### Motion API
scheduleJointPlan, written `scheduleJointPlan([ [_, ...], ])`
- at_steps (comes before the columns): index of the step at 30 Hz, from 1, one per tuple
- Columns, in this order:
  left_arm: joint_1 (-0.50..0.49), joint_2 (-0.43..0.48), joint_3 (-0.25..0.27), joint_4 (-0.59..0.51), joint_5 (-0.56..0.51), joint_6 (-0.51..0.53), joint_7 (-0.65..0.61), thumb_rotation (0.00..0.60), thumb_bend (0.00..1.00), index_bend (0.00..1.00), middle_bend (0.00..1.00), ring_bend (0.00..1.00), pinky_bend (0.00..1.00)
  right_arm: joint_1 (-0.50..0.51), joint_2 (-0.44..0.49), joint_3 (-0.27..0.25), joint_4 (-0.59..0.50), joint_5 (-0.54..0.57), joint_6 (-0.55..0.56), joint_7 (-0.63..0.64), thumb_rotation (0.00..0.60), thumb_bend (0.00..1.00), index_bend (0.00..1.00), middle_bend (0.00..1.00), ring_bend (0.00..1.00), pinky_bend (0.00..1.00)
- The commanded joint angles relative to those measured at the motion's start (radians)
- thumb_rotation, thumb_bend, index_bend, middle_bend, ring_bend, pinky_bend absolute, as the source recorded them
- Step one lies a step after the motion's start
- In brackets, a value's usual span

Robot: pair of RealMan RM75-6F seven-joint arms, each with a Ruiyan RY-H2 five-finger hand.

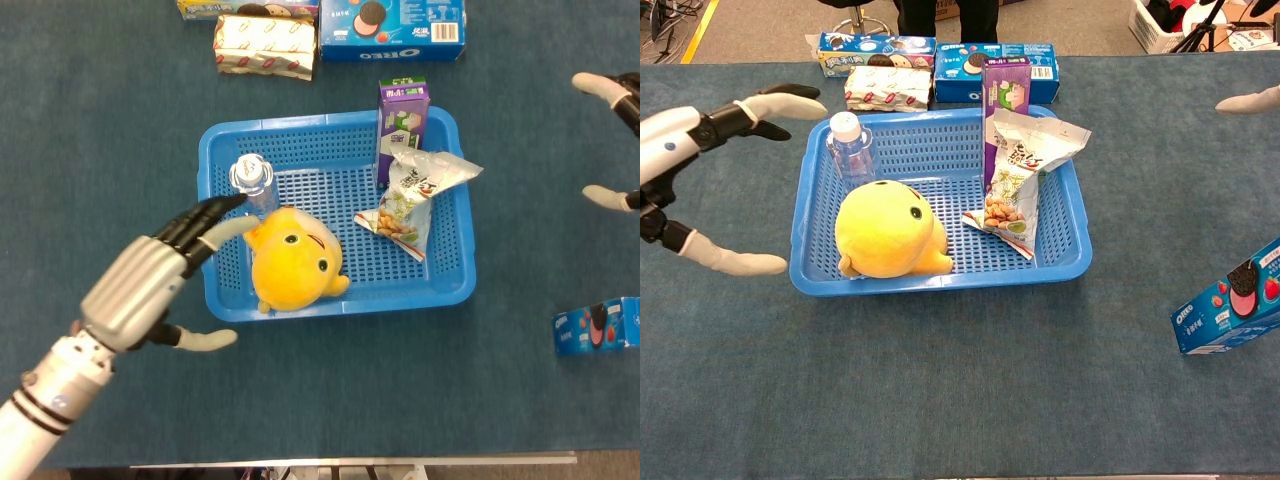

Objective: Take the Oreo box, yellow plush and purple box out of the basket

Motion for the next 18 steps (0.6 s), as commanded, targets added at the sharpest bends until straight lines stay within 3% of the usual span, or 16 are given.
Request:
scheduleJointPlan([
  [1,-0.029,-0.070,-0.011,0.044,-0.021,-0.040,0.063,0.600,0.00,0.09,0.00,0.00,0.14,-0.005,0.004,-0.003,0.001,0.000,0.005,0.003,0.600,0.00,0.18,0.27,0.21,0.30],
  [10,-0.085,-0.221,-0.044,0.139,-0.071,-0.087,0.159,0.600,0.00,0.09,0.00,0.00,0.14,-0.030,0.014,-0.014,0.017,0.010,0.027,0.029,0.600,0.00,0.18,0.27,0.21,0.30],
  [18,-0.131,-0.267,-0.055,0.156,-0.100,-0.122,0.186,0.600,0.00,0.09,0.00,0.00,0.14,-0.049,0.014,-0.023,0.039,0.010,0.040,0.063,0.600,0.00,0.18,0.27,0.21,0.30],
])
